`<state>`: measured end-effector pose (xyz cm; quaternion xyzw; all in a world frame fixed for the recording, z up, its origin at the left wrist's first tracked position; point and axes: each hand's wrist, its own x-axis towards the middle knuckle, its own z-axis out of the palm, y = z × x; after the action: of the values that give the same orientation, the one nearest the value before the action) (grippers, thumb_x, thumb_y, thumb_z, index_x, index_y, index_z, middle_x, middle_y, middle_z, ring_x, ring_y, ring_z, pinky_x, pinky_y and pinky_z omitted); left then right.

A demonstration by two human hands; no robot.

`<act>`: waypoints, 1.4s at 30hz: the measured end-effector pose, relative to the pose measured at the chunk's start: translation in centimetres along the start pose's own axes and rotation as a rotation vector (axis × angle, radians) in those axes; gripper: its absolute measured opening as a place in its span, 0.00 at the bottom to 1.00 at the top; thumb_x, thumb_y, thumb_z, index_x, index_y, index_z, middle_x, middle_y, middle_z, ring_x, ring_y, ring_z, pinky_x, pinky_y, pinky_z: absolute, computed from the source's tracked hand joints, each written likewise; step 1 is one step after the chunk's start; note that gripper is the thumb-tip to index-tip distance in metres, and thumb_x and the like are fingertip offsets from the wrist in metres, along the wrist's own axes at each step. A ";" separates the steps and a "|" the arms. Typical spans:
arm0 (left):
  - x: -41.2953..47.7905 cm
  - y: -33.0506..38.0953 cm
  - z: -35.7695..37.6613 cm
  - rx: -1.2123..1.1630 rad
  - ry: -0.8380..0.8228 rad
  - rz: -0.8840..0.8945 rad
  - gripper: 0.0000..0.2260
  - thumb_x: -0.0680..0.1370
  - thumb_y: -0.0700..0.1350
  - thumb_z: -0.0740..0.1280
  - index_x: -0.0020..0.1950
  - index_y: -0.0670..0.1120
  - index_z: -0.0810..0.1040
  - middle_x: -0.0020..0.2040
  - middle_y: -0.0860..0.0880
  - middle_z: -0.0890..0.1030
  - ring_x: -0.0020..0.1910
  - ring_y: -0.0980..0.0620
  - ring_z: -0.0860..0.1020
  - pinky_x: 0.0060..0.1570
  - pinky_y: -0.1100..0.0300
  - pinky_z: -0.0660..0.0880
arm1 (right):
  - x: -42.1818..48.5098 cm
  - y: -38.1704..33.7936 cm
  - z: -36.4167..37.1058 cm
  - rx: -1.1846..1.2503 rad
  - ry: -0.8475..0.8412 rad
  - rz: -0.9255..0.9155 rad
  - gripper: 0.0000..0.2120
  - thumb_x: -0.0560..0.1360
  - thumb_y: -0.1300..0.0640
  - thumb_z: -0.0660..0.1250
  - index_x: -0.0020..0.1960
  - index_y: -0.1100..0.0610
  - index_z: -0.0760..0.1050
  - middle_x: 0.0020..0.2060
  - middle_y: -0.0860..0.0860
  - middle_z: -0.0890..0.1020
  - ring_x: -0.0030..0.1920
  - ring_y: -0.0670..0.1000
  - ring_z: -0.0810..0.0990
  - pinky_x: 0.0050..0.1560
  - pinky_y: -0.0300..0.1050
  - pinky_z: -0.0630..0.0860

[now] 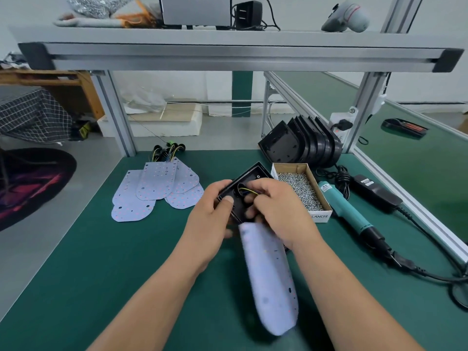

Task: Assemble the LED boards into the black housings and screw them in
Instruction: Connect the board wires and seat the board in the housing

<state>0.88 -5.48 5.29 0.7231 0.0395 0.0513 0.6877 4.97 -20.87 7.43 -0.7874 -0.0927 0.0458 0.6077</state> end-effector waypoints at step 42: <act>-0.8 -1.2 0.3 -0.025 0.017 0.173 0.12 0.81 0.52 0.67 0.64 0.57 0.82 0.50 0.55 0.85 0.50 0.44 0.87 0.52 0.46 0.86 | 0.2 0.3 0.2 -0.596 0.065 -0.327 0.08 0.79 0.59 0.68 0.55 0.51 0.83 0.48 0.48 0.79 0.48 0.49 0.79 0.52 0.48 0.75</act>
<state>0.18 -5.85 4.03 0.7146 -0.0179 0.1170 0.6895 5.14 -20.68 7.07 -0.9062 -0.2075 -0.1064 0.3527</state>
